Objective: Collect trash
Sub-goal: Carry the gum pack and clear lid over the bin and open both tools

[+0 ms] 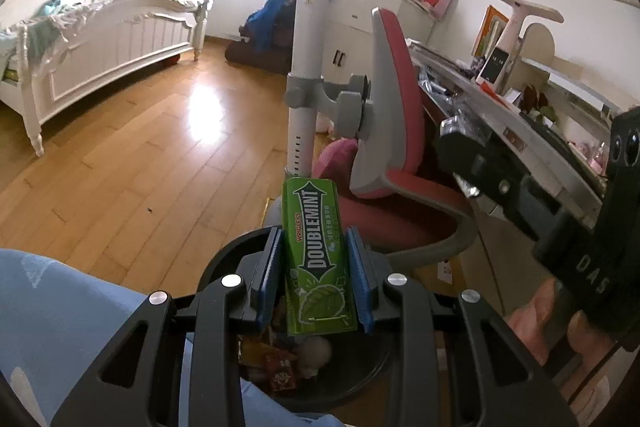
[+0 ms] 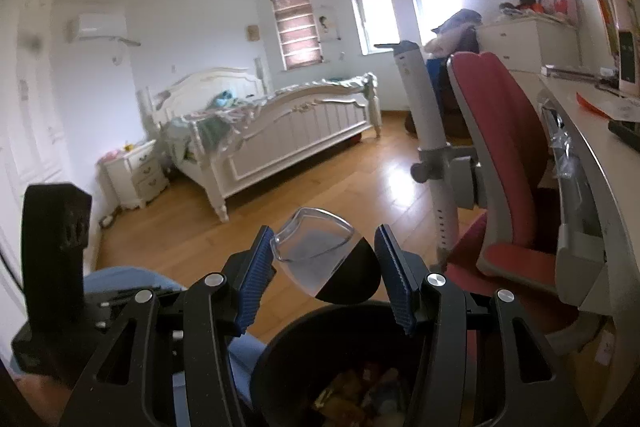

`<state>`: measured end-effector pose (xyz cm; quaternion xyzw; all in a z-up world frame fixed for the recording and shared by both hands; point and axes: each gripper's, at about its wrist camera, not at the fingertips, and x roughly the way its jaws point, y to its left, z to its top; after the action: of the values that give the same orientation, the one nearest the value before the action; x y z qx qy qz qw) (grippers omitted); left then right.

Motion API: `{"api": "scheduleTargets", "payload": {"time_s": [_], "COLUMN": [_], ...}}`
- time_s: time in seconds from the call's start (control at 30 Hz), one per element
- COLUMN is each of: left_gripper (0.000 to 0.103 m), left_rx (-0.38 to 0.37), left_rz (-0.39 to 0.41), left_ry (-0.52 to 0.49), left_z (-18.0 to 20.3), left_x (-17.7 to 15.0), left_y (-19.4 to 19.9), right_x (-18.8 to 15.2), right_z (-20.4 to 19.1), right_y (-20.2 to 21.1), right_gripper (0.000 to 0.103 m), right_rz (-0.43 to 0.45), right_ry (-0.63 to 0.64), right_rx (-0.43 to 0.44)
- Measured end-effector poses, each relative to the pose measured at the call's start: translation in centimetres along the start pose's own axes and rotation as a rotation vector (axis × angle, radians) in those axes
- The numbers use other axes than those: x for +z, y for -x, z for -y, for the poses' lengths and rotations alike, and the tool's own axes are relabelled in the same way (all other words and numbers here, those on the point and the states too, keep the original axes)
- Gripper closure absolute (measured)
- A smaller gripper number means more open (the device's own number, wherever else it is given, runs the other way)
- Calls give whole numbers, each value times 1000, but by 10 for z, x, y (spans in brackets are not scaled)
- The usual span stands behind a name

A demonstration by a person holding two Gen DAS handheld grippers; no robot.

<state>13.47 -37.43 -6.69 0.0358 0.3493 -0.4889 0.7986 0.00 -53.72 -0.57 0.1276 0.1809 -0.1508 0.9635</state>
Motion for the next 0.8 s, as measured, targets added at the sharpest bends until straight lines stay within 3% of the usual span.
{"api": "scheduleTargets", "payload": {"time_s": [0.63, 0.67, 0.73, 0.8], "left_gripper": [68, 64, 32, 22], "left_rx": [0, 5, 21, 34], "left_rz": [-60, -55, -34, 16], "left_ry": [-3, -3, -4, -16], "left_z": [-1, -1, -1, -1], "left_x": [3, 4, 6, 5], "left_y": [-32, -32, -28, -20], "right_x": [0, 1, 3, 5], "right_z": [11, 12, 14, 14], "right_y": [-27, -29, -29, -27], "right_gripper": [49, 47, 30, 26], "right_rz": [-52, -54, -43, -30], "right_ry": [0, 3, 5, 7], "right_rx": [-51, -58, -65, -69]}}
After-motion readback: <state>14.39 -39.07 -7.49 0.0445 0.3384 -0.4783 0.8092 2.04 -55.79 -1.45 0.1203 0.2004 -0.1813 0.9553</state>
